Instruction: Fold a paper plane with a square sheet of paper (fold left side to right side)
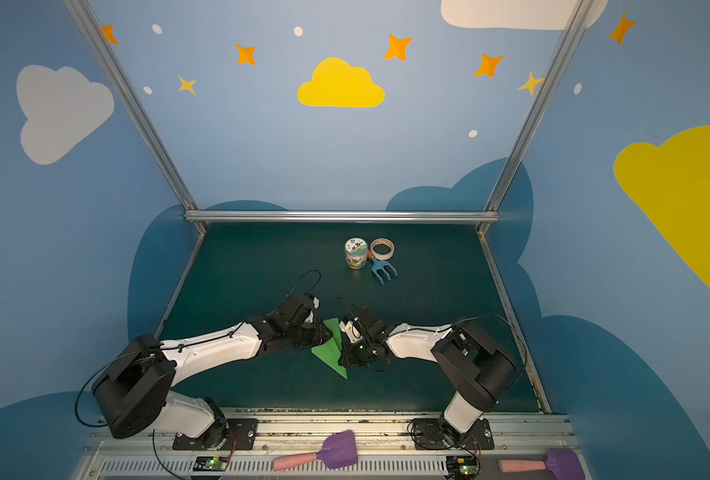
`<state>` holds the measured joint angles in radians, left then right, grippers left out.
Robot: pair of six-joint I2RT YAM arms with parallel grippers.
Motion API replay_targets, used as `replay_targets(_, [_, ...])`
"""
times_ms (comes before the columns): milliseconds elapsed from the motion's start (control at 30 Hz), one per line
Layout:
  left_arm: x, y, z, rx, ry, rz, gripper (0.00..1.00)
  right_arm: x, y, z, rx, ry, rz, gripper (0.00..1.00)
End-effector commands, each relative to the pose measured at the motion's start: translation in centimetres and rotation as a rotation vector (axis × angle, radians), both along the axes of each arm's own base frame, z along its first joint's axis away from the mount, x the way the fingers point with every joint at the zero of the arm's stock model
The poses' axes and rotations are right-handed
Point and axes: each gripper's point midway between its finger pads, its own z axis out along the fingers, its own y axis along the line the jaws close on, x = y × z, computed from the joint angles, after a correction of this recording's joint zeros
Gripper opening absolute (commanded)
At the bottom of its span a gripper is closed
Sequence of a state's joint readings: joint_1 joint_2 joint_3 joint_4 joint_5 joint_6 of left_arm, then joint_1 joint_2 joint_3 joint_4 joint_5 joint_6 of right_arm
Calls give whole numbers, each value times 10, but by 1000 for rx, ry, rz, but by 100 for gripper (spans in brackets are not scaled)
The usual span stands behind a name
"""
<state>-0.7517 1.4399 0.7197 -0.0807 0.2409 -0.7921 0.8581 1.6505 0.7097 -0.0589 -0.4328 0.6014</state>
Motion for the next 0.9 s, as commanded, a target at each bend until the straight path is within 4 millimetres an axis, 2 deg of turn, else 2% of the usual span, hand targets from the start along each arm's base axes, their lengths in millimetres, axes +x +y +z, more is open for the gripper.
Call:
replay_targets(0, [-1, 3, 7, -34, -46, 20, 4, -31, -49, -54, -250, 108, 3, 0])
replay_targets(200, [-18, -11, -1, -85, -50, -92, 4, -38, -51, -57, -252, 148, 27, 0])
replay_targets(267, [-22, -15, -6, -90, -52, -136, 4, -35, -43, -52, -230, 159, 43, 0])
replay_targets(367, [-26, -21, -11, -110, -60, -173, 4, -39, -43, -53, -227, 184, 54, 0])
replay_targets(667, [-31, -32, -21, -115, -74, -219, 4, -42, -47, -55, -229, 215, 48, 0])
replay_targets(867, [-29, -29, -29, -85, -73, -212, 4, -41, -48, -56, -230, 217, 42, 0])
